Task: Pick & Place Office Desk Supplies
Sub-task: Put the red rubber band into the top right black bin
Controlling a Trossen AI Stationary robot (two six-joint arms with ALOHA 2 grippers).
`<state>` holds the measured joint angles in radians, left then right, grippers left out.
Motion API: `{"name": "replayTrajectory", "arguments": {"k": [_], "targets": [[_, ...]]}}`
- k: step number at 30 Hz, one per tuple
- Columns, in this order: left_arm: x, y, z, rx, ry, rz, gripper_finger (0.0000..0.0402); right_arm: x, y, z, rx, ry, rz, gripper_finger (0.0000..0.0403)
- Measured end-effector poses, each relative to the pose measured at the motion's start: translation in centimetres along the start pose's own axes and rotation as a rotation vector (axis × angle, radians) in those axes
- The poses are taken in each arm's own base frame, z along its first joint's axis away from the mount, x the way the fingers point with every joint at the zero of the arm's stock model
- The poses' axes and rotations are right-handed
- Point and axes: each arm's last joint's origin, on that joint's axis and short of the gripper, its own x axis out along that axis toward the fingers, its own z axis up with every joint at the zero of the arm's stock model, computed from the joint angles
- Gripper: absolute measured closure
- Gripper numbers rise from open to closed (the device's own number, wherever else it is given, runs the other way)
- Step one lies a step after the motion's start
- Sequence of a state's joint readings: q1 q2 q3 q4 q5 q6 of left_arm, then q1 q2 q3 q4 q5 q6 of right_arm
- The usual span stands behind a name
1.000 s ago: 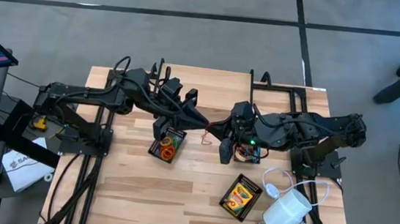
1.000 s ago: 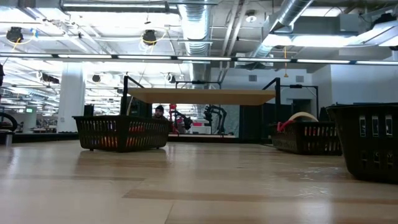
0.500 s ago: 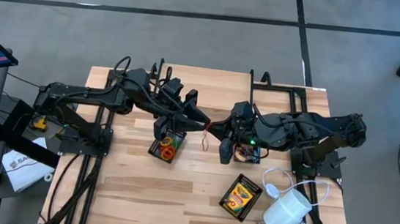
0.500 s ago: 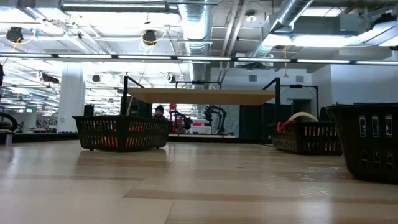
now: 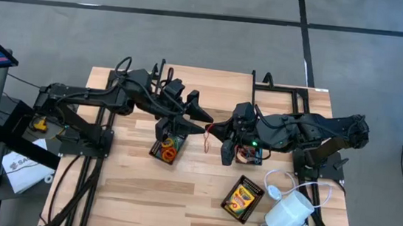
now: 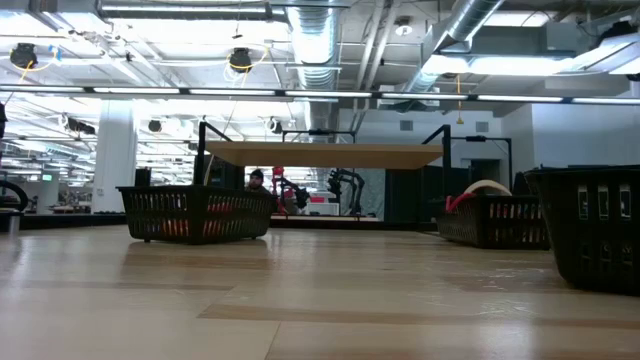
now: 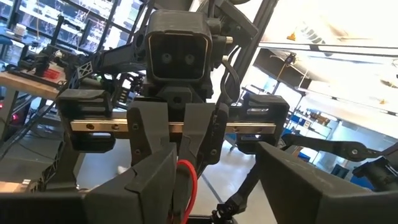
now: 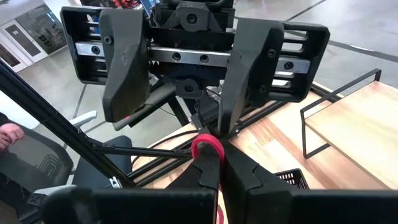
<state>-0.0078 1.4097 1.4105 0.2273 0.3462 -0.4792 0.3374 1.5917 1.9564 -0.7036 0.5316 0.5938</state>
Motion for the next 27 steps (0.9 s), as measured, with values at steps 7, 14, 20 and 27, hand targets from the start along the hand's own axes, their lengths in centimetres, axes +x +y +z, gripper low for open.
{"name": "replayTrajectory", "arguments": {"k": [7, 14, 20, 27], "targets": [[0.0, 0.0, 0.01, 0.086, -0.001, 0.001, 0.0201, 0.0, -0.04, -0.06, -0.004, 0.005, -0.004, 0.0403], [-0.04, -0.03, 0.05, 0.218, -0.003, 0.002, 0.0236, 0.01, -0.08, -0.13, -0.008, 0.012, -0.008, 0.0403], [-0.07, 0.18, -0.04, 0.275, -0.001, 0.062, 0.0248, 0.0, -0.08, -0.13, -0.008, 0.011, -0.008, 0.0403], [-0.45, 0.38, 0.05, 0.362, 0.002, 0.189, 0.0243, 0.0, -0.08, -0.13, -0.008, 0.012, -0.007, 0.0403]]}}
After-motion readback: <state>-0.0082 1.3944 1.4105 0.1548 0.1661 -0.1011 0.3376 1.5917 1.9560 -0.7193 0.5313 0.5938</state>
